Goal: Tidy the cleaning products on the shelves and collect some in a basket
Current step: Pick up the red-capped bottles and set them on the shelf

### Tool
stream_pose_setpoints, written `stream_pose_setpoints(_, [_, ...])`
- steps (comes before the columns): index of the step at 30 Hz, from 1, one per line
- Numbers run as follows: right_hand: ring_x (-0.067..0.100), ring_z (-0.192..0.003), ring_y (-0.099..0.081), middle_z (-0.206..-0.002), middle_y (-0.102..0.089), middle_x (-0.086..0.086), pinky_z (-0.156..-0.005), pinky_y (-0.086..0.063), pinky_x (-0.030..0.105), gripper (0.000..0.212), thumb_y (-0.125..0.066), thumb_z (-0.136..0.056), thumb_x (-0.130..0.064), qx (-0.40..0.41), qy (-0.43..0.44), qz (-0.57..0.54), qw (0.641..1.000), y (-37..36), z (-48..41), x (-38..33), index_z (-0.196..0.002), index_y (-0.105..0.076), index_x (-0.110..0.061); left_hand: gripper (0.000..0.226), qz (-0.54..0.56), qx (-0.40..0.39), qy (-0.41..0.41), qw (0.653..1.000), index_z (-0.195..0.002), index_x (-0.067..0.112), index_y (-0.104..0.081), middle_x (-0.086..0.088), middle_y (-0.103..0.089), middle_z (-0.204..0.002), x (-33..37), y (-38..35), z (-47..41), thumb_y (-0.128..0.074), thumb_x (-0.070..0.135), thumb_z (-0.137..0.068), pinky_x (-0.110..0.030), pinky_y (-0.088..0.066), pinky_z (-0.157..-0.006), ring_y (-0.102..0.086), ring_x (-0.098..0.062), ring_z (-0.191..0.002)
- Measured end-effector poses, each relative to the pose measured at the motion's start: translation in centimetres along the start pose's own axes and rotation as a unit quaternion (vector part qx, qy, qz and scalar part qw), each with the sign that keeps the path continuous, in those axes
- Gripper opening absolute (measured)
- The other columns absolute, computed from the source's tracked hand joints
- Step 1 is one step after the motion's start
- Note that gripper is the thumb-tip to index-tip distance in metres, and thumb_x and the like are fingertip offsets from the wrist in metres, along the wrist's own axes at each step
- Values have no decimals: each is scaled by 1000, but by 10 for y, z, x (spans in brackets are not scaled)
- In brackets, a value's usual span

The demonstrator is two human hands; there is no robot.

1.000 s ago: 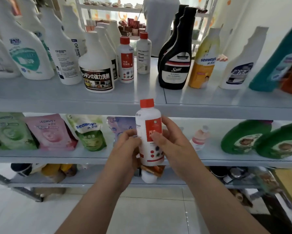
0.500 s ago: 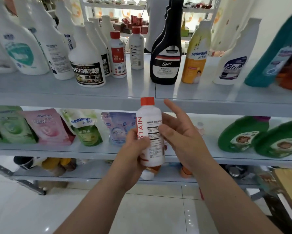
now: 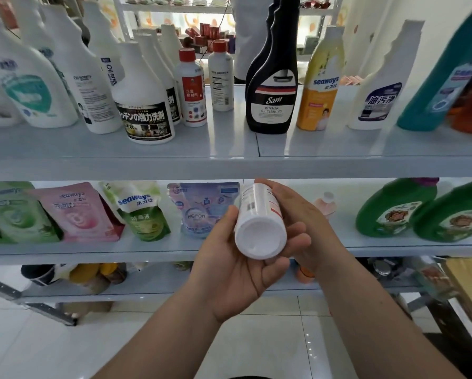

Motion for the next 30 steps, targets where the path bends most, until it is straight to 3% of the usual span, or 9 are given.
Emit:
stream_pose_setpoints(7, [26, -118, -69, -123, -74, -4, -100, -59, 47, 29, -48, -109, -34, 17, 2, 15, 1000, -21, -3, 2, -119, -74, -43, 57, -117, 22, -9, 993, -122, -4, -71, -27, -69, -118, 27, 13, 9, -57, 34, -83, -45, -64, -57, -73, -46, -98])
stream_pose_setpoints(11, [19, -113, -72, -124, -71, -11, -91, -62, 46, 32, -53, -101, -44, -23, 29, 32, 999, -41, -3, -3, -124, -59, -66, 63, -309, 142, -124, 932, -132, 16, -57, -17, -75, -111, 68, 38, 17, -77, 32, -74, -41, -62, -53, -75, -39, -96])
stream_pose_setpoints(13, [10, -114, -69, -122, -69, -20, -89, -62, 35, 30, -52, -94, -55, -50, 47, 86, 994, -48, -2, -8, -119, -55, -72, 77, -453, 195, -167, 854, -129, 29, -51, -10, -73, -116, 89, 42, 26, -86, 36, -61, -48, -63, -73, -75, -32, -101])
stream_pose_setpoints(15, [-1, -111, -68, -115, -68, -30, -83, -61, 24, 20, -48, -96, -62, -62, 62, 135, 987, -52, -1, -11, -112, -54, -74, 75, -602, 244, -215, 729, -120, 41, -50, 2, -69, -115, 113, 38, 38, -90, 45, -56, -40, -64, -83, -72, -15, -98])
stream_pose_setpoints(18, [-10, -98, -66, -100, -64, -39, -68, -55, 12, 27, -43, -91, -70, -42, 95, 210, 972, -50, -2, -24, -109, -55, -55, 73, -753, 270, -299, 520, -113, 43, -41, 14, -49, -114, 134, 21, 53, -93, 44, -63, -13, -52, -71, -60, -3, -91])
stream_pose_setpoints(21, [2, -79, -70, -90, -67, -24, -56, -52, 15, 36, -38, -93, -72, -9, 134, 339, 931, -50, -4, -40, -98, -51, -39, 83, -826, 267, -356, 344, -124, 36, -40, 8, -39, -114, 132, 6, 62, -94, 38, -62, -10, -38, -67, -46, -5, -85])
stream_pose_setpoints(27, [12, -70, -58, -73, -60, -3, -61, -40, 32, 47, -28, -105, -57, 2, 145, 562, 814, -62, -22, -55, -83, -54, -25, 87, -850, 259, -432, 157, -126, 17, -47, -11, -52, -107, 123, -13, 81, -98, 32, -57, -31, -56, -50, -61, -25, -83])
stream_pose_setpoints(29, [12, -68, -55, -71, -58, -4, -59, -36, 30, 46, -30, -108, -51, -6, 132, 586, 800, -66, -27, -55, -76, -52, -26, 85, -862, 243, -424, 132, -125, 18, -47, -9, -52, -106, 124, -15, 81, -96, 35, -58, -28, -54, -49, -60, -22, -82])
stream_pose_setpoints(30, [9, -66, -54, -69, -56, -5, -58, -34, 28, 45, -31, -108, -48, -4, 141, 596, 791, -69, -28, -57, -73, -50, -28, 83, -866, 239, -413, 153, -125, 22, -46, -2, -50, -107, 129, -12, 80, -94, 40, -59, -24, -53, -52, -57, -16, -84])
Point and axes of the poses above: each hand's wrist, its own z-axis away from the middle knuckle, its own y-axis out of the back of the hand, x = y × z, the point moved 10 cm from there along -z, towards the middle knuckle
